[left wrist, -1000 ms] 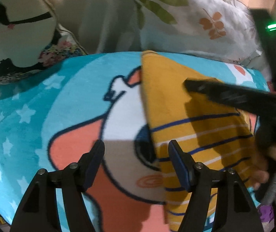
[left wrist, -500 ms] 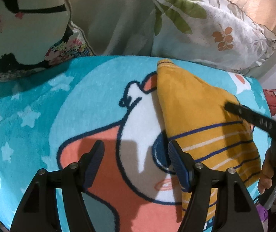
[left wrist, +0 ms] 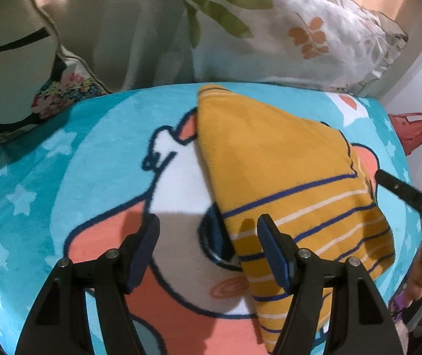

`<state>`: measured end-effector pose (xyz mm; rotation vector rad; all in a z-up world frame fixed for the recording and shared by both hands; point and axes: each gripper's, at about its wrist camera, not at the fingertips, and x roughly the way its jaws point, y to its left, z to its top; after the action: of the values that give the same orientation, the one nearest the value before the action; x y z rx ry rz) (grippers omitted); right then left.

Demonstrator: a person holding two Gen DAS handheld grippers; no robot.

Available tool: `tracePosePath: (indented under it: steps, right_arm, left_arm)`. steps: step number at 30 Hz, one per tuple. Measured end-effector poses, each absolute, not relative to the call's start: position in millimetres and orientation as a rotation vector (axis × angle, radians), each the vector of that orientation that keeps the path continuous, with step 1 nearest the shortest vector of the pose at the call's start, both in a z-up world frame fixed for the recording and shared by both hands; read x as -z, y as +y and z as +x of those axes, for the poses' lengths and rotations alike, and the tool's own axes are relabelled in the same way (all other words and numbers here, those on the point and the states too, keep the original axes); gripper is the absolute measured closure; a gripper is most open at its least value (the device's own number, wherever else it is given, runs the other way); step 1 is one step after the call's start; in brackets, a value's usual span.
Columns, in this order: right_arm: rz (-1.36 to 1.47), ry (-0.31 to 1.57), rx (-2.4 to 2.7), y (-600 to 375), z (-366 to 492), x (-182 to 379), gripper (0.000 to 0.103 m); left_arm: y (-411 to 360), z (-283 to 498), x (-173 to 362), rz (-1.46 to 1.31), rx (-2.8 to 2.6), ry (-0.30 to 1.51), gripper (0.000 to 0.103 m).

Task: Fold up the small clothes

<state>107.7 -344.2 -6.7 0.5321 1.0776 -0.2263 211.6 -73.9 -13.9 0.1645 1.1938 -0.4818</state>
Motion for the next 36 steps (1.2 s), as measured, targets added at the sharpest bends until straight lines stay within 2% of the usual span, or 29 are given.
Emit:
tracePosePath:
  steps: [6,11,20,26,29,31,36]
  right_arm:
    - [0.52,1.153,0.196,-333.9,100.9,35.3,0.068]
    - [0.541,1.158,0.183,-345.5,92.8,41.6,0.061]
    - [0.528,1.19,0.171,-369.2,64.0,48.0,0.061]
    - [0.608,1.129,0.097,-390.6,34.5,33.9,0.061]
    - [0.633,1.094,0.046,-391.0,24.9,24.4,0.061]
    - [0.664,1.061,-0.011,-386.8,17.4,18.3,0.061]
    - [0.741,1.014,-0.197,-363.6,4.9,16.3,0.061]
  left_arm:
    - [-88.4,194.9,9.7,0.183,0.487,1.18,0.036]
    - [-98.4,178.7,9.7,0.19,0.461,1.178,0.036]
    - [-128.1,135.1,38.3,0.231,0.403,1.211,0.036]
    - [-123.0,107.6,42.2,0.178,0.327,1.249,0.036]
    - [-121.6,101.6,19.9,0.093,0.35,1.224,0.036]
    - [-142.9,104.5,-0.9,0.115,0.386,1.172,0.036]
    - [-208.2,143.1,-2.9,0.159,0.535,1.225,0.036]
